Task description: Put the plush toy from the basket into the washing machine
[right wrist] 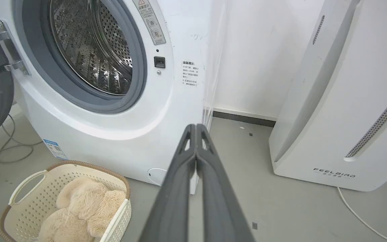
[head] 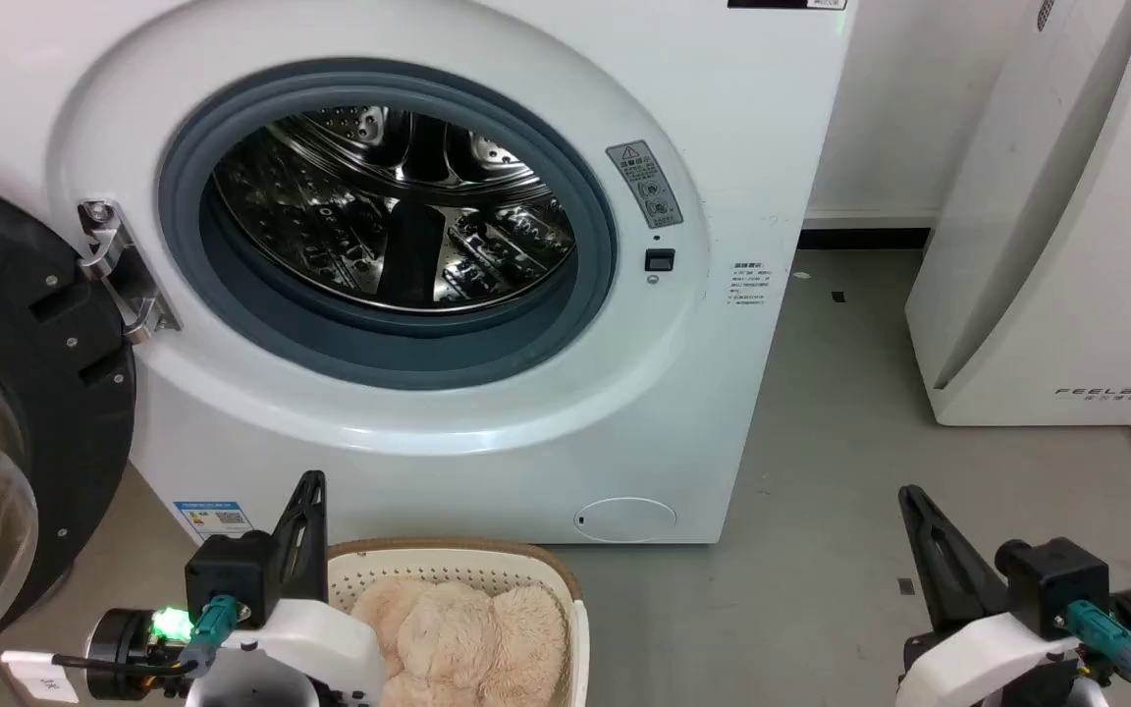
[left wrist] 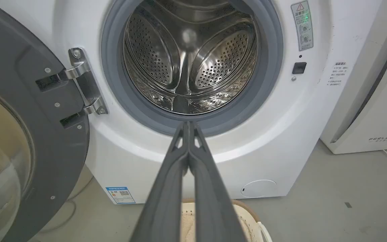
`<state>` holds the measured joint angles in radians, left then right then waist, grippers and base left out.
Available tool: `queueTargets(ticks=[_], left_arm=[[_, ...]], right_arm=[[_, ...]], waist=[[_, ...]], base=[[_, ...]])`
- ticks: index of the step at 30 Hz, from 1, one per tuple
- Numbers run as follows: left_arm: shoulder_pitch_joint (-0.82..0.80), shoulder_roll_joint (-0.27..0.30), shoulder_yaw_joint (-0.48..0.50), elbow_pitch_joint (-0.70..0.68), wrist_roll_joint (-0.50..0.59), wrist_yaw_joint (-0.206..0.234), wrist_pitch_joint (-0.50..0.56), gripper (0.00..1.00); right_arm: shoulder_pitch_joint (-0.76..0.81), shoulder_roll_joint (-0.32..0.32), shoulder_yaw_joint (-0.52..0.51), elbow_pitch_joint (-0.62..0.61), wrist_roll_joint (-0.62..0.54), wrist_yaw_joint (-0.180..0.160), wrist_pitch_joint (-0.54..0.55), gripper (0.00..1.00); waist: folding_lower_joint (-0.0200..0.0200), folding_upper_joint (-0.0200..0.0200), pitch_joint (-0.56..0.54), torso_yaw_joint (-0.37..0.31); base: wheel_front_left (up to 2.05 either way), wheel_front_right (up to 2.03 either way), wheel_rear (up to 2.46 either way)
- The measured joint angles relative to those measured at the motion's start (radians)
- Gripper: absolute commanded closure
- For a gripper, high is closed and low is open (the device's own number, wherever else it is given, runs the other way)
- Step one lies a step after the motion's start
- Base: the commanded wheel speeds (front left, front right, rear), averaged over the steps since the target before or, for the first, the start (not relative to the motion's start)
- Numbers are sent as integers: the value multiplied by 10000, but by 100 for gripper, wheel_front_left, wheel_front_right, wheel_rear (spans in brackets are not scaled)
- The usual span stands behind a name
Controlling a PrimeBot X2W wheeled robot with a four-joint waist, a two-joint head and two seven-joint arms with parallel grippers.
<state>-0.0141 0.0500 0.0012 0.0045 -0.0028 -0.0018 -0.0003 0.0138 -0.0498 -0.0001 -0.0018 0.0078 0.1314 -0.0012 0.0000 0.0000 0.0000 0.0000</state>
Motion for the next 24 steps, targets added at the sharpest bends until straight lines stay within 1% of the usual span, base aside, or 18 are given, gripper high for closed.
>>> queueTargets(ticks=[12, 13, 18, 24], left_arm=[[0, 0, -2, 0, 0, 0, 0, 100], [-2, 0, 0, 4, 0, 0, 0, 0], [-3, 0, -10, 13, -2, 2, -6, 0], [-5, 0, -94, 46, -2, 121, -109, 0]], right_arm=[[0, 0, 0, 0, 0, 0, -2, 100], [4, 0, 2, -2, 4, 2, -2, 0], [6, 0, -21, -2, 19, 2, -10, 0], [7, 0, -125, -17, 111, 2, -107, 0]], waist=[[0, 0, 0, 0], [0, 0, 0, 0], [0, 0, 7, -1], [0, 0, 42, -7]], base=[[0, 0, 0], [0, 0, 0], [0, 0, 0], [0, 0, 0]])
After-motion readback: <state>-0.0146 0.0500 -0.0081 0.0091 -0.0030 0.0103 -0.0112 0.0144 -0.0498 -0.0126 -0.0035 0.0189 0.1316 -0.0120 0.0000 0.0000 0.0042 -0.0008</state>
